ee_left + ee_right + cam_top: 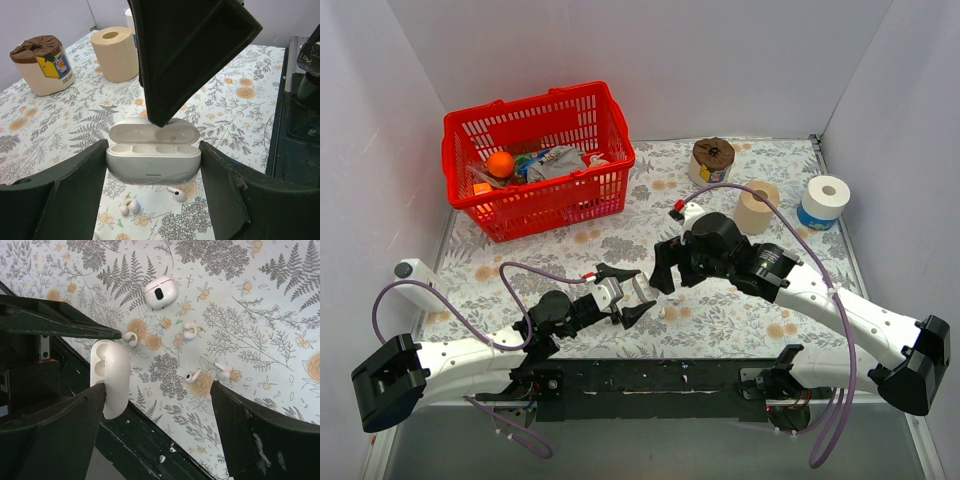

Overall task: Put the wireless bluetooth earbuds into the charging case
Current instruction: Open the charging case.

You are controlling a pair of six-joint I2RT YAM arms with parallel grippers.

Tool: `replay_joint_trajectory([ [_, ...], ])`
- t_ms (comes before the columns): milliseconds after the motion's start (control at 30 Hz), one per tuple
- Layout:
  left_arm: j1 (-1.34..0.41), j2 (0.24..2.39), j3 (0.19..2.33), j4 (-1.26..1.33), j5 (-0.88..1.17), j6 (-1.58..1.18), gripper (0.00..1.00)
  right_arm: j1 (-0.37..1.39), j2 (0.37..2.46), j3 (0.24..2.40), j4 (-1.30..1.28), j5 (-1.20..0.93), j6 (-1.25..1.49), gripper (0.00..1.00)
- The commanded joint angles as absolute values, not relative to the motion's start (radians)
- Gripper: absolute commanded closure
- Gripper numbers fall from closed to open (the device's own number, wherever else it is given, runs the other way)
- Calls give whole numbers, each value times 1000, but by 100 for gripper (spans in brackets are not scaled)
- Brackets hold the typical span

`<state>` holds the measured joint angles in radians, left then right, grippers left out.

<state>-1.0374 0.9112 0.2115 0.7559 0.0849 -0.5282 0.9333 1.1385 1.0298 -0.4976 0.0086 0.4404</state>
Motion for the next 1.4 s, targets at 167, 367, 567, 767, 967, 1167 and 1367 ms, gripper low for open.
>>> replay_joint_trajectory([
  [167,-1042,879,227,775,71,-526,100,910,1042,996,-425,45,454,9],
  [367,-1040,887,224,785,69,-534,100,911,1057,1003,-344,-98,434,13],
  [567,-1042,894,227,798,75,-538,100,911,1112,994,-339,-137,437,28],
  [767,-1040,900,232,801,86,-540,100,911,1131,997,-325,-135,434,39],
  [967,-1040,897,229,799,87,-545,100,911,1160,1005,-319,-160,426,46],
  [1167,-1042,896,232,796,80,-541,100,911,1170,1005,-322,-170,423,53],
  [1367,-1040,900,239,772,49,-569,96,911,1160,1005,-330,-170,413,78],
])
